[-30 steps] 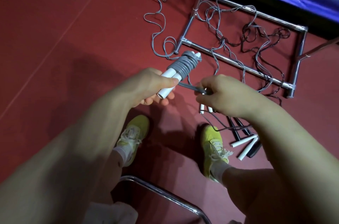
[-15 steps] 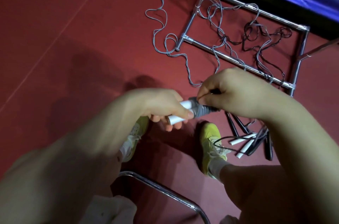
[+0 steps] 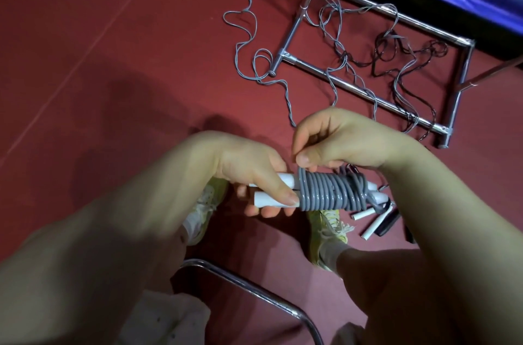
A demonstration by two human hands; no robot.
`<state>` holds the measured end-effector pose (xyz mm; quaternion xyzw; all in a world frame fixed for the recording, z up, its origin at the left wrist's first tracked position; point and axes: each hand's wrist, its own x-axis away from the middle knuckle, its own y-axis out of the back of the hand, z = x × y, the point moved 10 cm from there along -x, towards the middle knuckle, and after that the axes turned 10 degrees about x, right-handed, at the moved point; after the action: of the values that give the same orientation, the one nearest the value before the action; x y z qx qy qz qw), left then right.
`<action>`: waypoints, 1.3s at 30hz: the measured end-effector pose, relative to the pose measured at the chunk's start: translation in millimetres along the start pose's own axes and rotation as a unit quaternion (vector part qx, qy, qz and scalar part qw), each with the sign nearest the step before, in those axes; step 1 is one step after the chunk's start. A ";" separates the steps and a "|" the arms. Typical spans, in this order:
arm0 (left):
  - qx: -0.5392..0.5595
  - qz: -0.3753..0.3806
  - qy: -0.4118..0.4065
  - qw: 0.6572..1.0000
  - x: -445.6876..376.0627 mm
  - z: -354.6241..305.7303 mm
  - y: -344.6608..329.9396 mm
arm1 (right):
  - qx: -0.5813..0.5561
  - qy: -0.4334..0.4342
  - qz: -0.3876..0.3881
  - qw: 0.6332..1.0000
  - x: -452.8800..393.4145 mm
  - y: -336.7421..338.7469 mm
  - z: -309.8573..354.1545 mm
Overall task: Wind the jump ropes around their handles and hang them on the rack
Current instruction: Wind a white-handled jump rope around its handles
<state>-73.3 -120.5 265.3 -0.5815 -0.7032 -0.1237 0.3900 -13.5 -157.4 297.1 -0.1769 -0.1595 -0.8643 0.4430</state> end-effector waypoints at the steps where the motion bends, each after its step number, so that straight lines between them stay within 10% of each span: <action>1: 0.010 -0.003 -0.007 1.000 0.6 -1.3 0.8 | 0.002 0.003 -0.006 1.000 -1.2 1.6 -1.5; 15: 0.213 0.070 -0.168 0.960 16.6 -27.9 6.4 | -0.272 0.067 -0.052 0.959 -16.0 13.5 -26.5; 23: 0.288 -0.272 -0.154 0.906 32.1 -8.3 85.8 | -0.169 -0.016 -0.139 0.976 -12.1 20.8 -28.9; 32: 0.272 -0.374 -0.081 0.883 28.7 7.5 97.0 | 0.089 -0.127 -0.185 0.970 -8.2 25.2 -36.5; 39: 0.207 -0.414 -0.071 0.884 28.8 5.5 103.6 | -0.023 -0.155 -0.211 0.965 -9.6 24.0 -38.3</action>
<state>18.6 -65.9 252.6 -0.1507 -0.9153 -0.0844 0.3639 5.1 -180.5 261.7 -0.2812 -0.2398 -0.9037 0.2161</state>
